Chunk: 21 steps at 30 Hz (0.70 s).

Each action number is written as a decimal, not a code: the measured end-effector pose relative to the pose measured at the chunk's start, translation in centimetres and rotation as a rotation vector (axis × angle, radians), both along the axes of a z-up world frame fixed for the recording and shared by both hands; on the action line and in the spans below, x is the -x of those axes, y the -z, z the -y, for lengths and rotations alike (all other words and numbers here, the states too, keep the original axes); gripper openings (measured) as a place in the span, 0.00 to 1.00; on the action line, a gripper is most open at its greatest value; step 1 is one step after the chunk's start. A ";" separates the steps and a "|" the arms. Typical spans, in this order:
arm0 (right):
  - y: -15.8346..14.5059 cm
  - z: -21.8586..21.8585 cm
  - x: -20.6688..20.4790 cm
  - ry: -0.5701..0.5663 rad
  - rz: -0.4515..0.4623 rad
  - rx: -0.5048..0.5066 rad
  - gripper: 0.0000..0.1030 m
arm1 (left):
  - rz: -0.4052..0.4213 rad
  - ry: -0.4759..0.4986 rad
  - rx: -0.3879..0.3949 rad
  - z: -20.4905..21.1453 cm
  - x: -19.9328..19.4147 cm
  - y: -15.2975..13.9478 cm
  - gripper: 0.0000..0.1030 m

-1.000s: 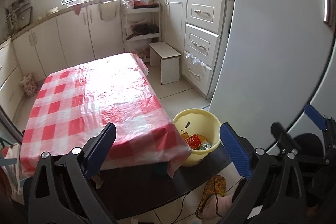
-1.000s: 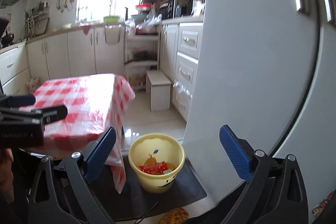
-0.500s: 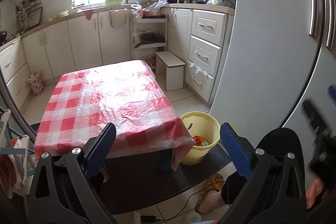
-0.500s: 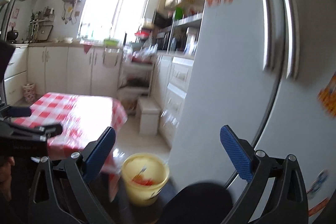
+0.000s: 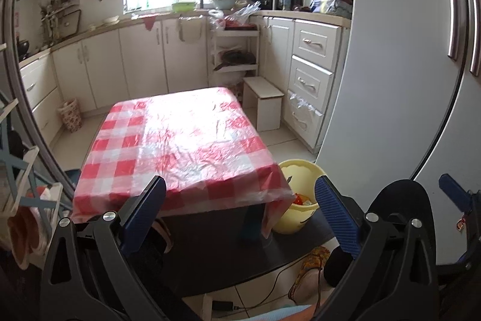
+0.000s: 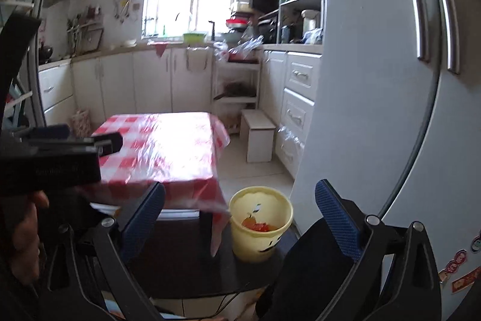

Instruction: Collect trash

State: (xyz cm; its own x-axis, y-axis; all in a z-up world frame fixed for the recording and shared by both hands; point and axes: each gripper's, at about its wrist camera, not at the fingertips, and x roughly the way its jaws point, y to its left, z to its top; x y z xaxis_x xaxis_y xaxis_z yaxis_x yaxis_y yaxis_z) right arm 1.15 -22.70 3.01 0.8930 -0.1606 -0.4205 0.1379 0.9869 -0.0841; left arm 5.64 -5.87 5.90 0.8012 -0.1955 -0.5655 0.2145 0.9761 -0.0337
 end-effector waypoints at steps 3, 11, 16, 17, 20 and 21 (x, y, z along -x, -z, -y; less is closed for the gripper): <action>0.0 -0.4 0.3 -0.012 0.016 0.012 0.93 | 0.001 -0.011 -0.008 -0.3 0.3 0.2 0.92; 0.4 -0.1 1.0 -0.017 0.008 -0.009 0.93 | 0.010 -0.022 -0.046 0.1 0.7 0.1 0.92; 0.5 -0.2 1.0 -0.020 0.001 -0.014 0.93 | 0.000 -0.031 -0.056 0.2 0.5 0.3 0.92; 0.5 -0.2 1.0 -0.021 -0.001 -0.016 0.93 | -0.001 -0.033 -0.059 0.3 0.5 0.4 0.92; 0.5 -0.2 1.2 -0.022 -0.005 -0.018 0.93 | -0.005 -0.032 -0.064 0.4 0.5 0.5 0.92; 0.5 -0.2 1.2 -0.023 -0.007 -0.018 0.93 | -0.003 -0.034 -0.064 0.4 0.5 0.5 0.92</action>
State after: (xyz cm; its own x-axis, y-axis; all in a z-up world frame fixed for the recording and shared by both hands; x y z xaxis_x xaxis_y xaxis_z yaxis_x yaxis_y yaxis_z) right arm -0.03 -22.51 2.49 0.8932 -0.1323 -0.4297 0.1144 0.9911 -0.0675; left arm 5.18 -6.28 5.42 0.8049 -0.1313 -0.5787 0.1811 0.9830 0.0288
